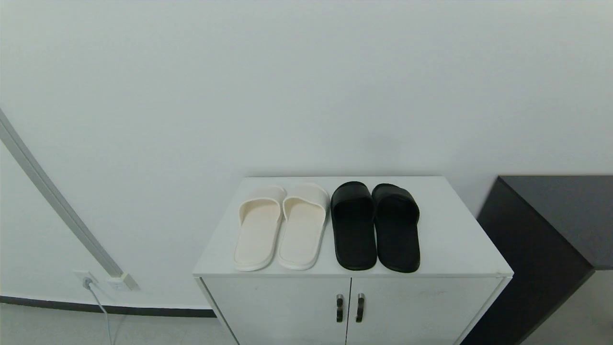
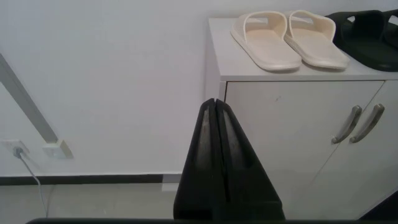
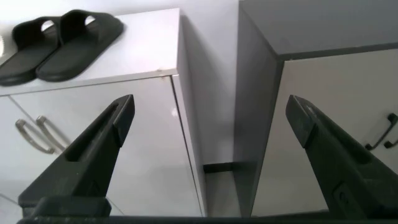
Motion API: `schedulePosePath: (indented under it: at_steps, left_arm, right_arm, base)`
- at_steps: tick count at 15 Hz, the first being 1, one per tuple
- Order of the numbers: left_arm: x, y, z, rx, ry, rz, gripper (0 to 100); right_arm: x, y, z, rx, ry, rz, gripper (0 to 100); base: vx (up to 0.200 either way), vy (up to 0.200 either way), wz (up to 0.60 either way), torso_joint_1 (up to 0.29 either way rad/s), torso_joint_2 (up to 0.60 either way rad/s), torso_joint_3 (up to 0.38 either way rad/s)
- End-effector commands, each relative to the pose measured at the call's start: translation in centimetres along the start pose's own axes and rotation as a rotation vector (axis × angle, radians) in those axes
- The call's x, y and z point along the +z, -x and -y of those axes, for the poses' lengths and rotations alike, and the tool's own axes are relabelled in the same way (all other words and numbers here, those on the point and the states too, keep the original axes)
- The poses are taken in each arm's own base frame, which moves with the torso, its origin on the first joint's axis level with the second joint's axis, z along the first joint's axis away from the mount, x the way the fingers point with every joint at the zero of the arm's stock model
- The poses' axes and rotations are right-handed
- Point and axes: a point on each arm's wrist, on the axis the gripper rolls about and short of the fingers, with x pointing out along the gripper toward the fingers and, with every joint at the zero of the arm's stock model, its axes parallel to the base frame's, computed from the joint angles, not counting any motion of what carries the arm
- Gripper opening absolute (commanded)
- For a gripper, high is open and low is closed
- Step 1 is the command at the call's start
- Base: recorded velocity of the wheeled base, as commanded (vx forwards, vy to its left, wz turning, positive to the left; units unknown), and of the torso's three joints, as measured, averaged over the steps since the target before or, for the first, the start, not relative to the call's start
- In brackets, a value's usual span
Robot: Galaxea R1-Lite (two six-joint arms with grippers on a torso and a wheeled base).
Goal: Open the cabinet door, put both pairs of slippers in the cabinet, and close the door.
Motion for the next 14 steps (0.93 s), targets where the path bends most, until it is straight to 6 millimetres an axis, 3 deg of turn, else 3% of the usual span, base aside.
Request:
schedulePosePath:
  at_steps: [1,12,13,14]
  left_arm:
    - [0.0,0.0,0.0,0.005,0.004,0.0,0]
    - [0.0,0.0,0.0,0.005,0.01,0.001,0]
    - [0.0,0.0,0.0,0.005,0.012,0.001,0]
    - [0.0,0.0,0.0,0.005,0.01,0.001,0]
  right_arm:
    - [0.0,0.0,0.0,0.0,0.001,-0.001,100]
    - [0.0,0.0,-0.1,0.028,0.005,0.0,100]
    - [1.6,0.4,-0.1,0.033,0.005,0.06,100]
    - [4.5,0.8,-0.3,0.036,0.005,0.083,100]
  base:
    - [0.0,0.0,0.0,0.0,0.0,0.0]
    - [0.0,0.0,0.0,0.0,0.0,0.0]
    - [0.0,0.0,0.0,0.0,0.0,0.0]
    - [0.0,0.0,0.0,0.0,0.0,0.0]
